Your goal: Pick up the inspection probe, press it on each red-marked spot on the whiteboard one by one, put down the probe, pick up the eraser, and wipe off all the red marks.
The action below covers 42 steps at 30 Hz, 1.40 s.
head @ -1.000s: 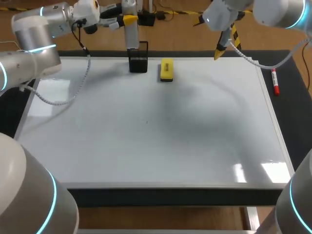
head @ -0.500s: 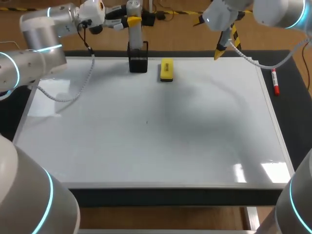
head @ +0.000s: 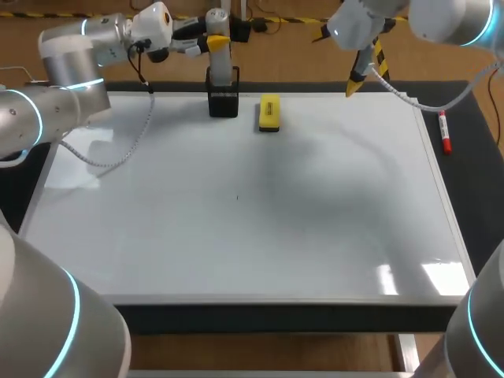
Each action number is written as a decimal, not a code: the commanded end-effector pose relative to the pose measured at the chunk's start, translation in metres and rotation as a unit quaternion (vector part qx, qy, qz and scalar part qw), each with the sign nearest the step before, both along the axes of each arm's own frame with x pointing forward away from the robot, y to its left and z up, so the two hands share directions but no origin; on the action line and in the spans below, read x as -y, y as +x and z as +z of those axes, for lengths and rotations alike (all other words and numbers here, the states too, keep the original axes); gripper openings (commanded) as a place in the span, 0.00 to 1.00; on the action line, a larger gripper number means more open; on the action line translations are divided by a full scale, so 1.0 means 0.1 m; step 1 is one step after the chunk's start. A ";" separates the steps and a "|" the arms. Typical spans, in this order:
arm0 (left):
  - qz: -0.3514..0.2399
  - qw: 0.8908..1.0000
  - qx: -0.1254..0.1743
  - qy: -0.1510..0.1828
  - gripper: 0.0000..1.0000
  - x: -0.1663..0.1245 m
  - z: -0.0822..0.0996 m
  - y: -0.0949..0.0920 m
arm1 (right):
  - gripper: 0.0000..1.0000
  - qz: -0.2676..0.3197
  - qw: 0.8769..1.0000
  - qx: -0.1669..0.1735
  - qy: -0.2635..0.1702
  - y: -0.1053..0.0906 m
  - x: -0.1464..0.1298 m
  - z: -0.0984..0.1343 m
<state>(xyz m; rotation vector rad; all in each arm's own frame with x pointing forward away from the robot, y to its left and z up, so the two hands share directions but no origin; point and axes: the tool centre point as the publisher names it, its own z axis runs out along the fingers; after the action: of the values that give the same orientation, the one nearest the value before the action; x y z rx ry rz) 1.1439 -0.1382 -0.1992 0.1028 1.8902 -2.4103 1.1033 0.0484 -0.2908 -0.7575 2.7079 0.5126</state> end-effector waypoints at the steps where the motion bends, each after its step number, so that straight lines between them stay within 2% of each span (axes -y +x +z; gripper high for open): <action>1: -0.019 1.000 -0.003 -0.001 0.00 0.00 -0.11 0.08 | 1.00 0.001 1.000 -0.001 -0.002 0.00 0.00 0.01; 18: -0.019 1.000 -0.017 0.002 0.00 0.03 -0.43 0.12 | 1.00 0.001 1.000 -0.001 -0.002 0.00 0.00 0.01; 38: -0.015 1.000 -0.026 0.003 0.00 0.02 -0.60 0.10 | 1.00 0.001 1.000 -0.001 -0.002 0.00 0.00 0.01; 39: -0.015 1.000 -0.026 0.004 0.02 0.02 -0.60 0.10 | 1.00 0.001 1.000 -0.001 -0.002 0.00 0.00 0.01; 40: -0.016 1.000 -0.026 0.004 0.16 0.02 -0.60 0.10 | 1.00 0.001 1.000 -0.001 -0.002 0.00 0.00 0.01; 41: -0.017 1.000 -0.026 0.004 0.43 0.02 -0.60 0.10 | 1.00 0.001 1.000 -0.001 -0.002 0.00 0.00 0.01; 42: -0.017 0.999 -0.026 0.004 0.63 0.02 -0.60 0.10 | 1.00 0.001 1.000 -0.001 -0.002 0.00 0.00 0.01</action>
<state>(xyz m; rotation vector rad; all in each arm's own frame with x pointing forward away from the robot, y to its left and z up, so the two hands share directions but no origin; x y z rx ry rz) 1.1503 -0.1402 -0.2597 0.0632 1.9321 -2.4445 1.1032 0.0484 -0.2908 -0.7574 2.7080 0.5120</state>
